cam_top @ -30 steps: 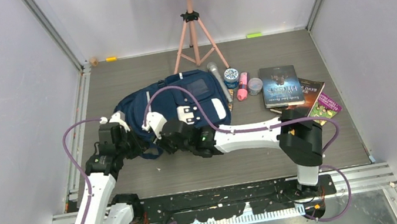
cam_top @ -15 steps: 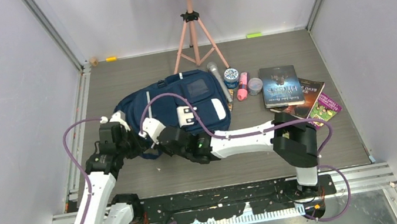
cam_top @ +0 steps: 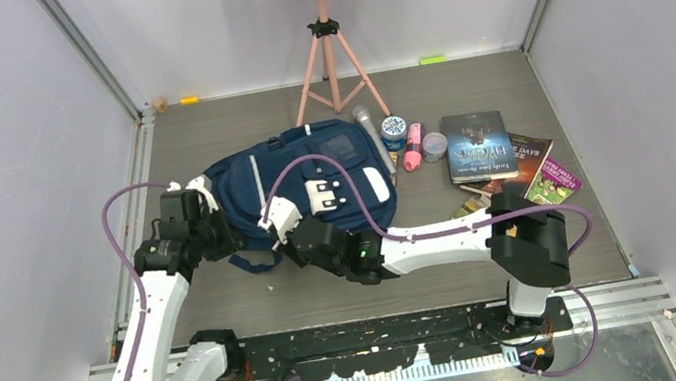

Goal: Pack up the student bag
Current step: Unzip the student bag at the center of the board.

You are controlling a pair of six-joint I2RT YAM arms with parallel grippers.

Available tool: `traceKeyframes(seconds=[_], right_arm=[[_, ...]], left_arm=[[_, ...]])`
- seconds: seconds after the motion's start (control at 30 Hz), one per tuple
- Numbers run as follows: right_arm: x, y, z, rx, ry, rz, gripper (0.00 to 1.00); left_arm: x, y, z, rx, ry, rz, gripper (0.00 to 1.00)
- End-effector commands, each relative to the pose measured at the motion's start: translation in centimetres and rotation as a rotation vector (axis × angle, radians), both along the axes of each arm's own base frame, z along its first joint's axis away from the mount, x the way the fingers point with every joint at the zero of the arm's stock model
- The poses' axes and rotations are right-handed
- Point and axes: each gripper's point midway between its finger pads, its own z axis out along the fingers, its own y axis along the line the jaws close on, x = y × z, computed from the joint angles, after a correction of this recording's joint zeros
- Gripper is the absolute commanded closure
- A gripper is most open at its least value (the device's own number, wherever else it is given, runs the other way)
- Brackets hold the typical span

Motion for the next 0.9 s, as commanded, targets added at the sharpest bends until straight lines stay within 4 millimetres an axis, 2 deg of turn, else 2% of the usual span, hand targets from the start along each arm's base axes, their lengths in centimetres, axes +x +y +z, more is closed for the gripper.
traceKeyframes(seconds=[0.0,0.23,0.3,0.5,0.63,0.73,0.87], right_arm=[[-0.4,-2.1,-0.1,-0.013,0.02,-0.042,0.99],[-1.9,-2.2,-0.4,0.01,0.048,-0.009,0.99],[-2.4,-2.1,-0.5,0.013,0.054,0.002,0.99],[-4.1,-1.7,-0.8,0.014,0.064,0.043,0.99],[-5.4,-1.5,-0.6,0.022,0.07,0.073,1.0],[-6.2,-1.5,-0.1,0.034,0.076,0.089,0.99],[-7.5,-1.6,0.1,0.035,0.085,0.112,0.99]], left_arm=[[2.6,2.6,3.9,0.114,-0.115,0.033,1.0],[2.7,3.9,3.9,0.204,-0.064,0.019,1.0],[2.8,5.0,3.9,0.256,-0.06,0.047,1.0],[3.4,6.4,3.8,0.312,-0.063,0.07,1.0],[3.9,7.4,3.3,0.335,-0.037,0.072,1.0],[4.1,9.2,3.4,0.346,-0.032,0.128,1.0],[4.6,9.6,3.4,0.347,-0.06,0.148,1.0]])
